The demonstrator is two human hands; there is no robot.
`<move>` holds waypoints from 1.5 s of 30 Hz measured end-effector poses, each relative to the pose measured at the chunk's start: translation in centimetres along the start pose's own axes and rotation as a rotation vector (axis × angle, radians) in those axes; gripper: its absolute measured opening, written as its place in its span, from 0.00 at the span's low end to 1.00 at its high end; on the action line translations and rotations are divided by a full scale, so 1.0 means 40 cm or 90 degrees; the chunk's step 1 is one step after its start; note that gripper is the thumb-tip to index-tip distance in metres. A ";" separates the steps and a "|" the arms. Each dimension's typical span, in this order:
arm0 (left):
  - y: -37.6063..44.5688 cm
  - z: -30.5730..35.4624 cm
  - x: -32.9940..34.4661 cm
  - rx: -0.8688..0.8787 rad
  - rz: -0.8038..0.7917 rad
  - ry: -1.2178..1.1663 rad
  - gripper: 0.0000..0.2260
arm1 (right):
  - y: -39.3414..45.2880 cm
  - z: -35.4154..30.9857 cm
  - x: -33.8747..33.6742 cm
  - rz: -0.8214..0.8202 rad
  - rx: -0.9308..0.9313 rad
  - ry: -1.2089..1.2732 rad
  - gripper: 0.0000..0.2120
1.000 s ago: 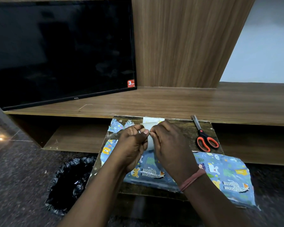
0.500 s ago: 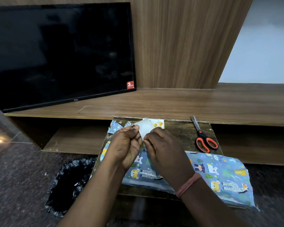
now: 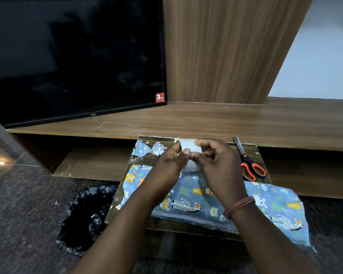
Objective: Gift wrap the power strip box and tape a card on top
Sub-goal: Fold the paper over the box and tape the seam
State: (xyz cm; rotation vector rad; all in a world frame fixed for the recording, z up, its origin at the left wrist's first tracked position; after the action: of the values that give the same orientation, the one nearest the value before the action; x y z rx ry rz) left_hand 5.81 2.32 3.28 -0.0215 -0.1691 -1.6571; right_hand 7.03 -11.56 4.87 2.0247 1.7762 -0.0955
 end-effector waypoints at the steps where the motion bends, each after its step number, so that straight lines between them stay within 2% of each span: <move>1: 0.000 -0.005 -0.005 0.018 -0.009 0.087 0.14 | 0.001 0.001 -0.003 0.002 0.001 0.010 0.11; 4: -0.003 -0.013 -0.019 0.020 -0.011 0.166 0.20 | -0.004 -0.007 -0.005 -0.010 -0.056 -0.031 0.09; 7: -0.008 -0.002 -0.015 0.014 -0.004 0.098 0.14 | 0.000 -0.022 -0.006 -0.032 -0.122 -0.110 0.07; 12: -0.007 -0.002 -0.004 0.017 -0.034 0.089 0.17 | 0.002 -0.020 -0.002 -0.043 -0.174 -0.199 0.04; 14: -0.008 -0.002 -0.001 0.022 -0.022 0.080 0.14 | 0.001 -0.016 0.003 -0.050 -0.198 -0.229 0.04; 17: -0.009 -0.001 0.008 0.007 -0.014 0.047 0.15 | 0.003 -0.019 0.002 -0.049 -0.211 -0.233 0.06; 24: -0.005 -0.006 0.000 -0.018 0.041 -0.056 0.06 | -0.010 -0.030 0.004 -0.056 -0.226 -0.250 0.05; 29: 0.000 -0.019 -0.008 -0.044 0.087 -0.124 0.10 | -0.016 -0.033 0.006 -0.068 -0.233 -0.258 0.04; 35: -0.002 -0.010 0.004 -0.070 0.115 -0.209 0.22 | -0.020 -0.036 0.007 -0.074 -0.237 -0.258 0.03; 37: -0.001 -0.009 -0.004 -0.076 0.135 -0.237 0.17 | -0.028 -0.039 0.013 -0.088 -0.243 -0.265 0.03; 39: -0.001 -0.014 -0.014 -0.079 0.155 -0.230 0.07 | -0.034 -0.042 0.017 -0.089 -0.239 -0.266 0.03; 42: -0.002 -0.026 -0.015 -0.097 0.135 -0.236 0.12 | -0.036 -0.042 0.020 -0.094 -0.235 -0.270 0.04; 45: 0.000 -0.030 -0.014 -0.115 0.155 -0.300 0.09 | -0.038 -0.041 0.024 -0.103 -0.242 -0.281 0.04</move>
State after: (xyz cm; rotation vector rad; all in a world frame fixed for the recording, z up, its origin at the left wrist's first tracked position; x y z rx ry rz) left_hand 5.96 2.73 2.03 -0.5515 -0.3590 -1.3968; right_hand 5.35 -9.97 5.59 1.4590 1.5344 -0.2185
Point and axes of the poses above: each hand's wrist, its own y-axis towards the middle knuckle, its own x-axis out of the palm, z = x × y, the point moved 3 cm from there along y, towards the middle knuckle, and after that the axes turned 5 degrees about x, right-handed, at the moved point
